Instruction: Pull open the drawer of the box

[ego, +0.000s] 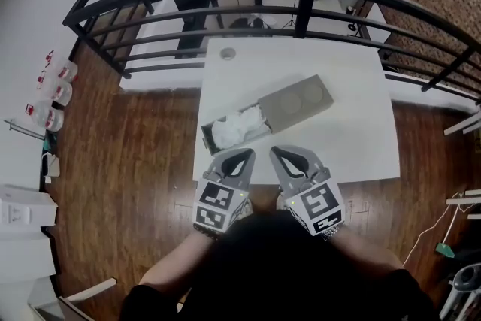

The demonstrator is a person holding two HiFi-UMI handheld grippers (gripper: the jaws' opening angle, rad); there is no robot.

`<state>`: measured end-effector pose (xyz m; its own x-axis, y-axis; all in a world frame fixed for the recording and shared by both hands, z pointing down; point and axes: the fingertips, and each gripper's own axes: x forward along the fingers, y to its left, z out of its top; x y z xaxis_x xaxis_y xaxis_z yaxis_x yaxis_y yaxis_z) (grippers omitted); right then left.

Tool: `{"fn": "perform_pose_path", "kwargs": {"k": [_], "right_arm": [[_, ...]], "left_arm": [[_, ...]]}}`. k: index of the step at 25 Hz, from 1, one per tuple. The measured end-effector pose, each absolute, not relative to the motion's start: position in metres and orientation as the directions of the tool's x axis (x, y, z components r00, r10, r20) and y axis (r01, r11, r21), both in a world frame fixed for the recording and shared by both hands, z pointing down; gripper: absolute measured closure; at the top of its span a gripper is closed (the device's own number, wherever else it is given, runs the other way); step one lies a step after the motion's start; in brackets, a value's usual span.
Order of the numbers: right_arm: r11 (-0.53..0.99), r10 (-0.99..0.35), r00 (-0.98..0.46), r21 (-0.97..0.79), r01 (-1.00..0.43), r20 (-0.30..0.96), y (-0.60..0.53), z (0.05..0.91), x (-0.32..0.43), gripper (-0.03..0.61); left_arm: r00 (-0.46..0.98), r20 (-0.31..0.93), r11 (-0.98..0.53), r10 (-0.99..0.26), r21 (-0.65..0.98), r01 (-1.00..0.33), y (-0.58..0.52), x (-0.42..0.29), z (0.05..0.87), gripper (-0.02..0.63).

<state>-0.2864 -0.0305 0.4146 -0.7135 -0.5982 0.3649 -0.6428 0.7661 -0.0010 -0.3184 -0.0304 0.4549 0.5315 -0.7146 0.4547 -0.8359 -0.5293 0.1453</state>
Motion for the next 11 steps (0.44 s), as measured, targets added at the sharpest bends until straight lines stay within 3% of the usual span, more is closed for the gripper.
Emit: {"fn": "perform_pose_path", "kwargs": {"k": [11], "right_arm": [[0.782, -0.582, -0.734, -0.005, -0.623, 0.349, -0.0301, 0.4074, -0.2816, 0.586]], "left_arm": [[0.506, 0.466, -0.508, -0.726, 0.133, -0.851, -0.027, -0.3142, 0.452, 0.597]]}}
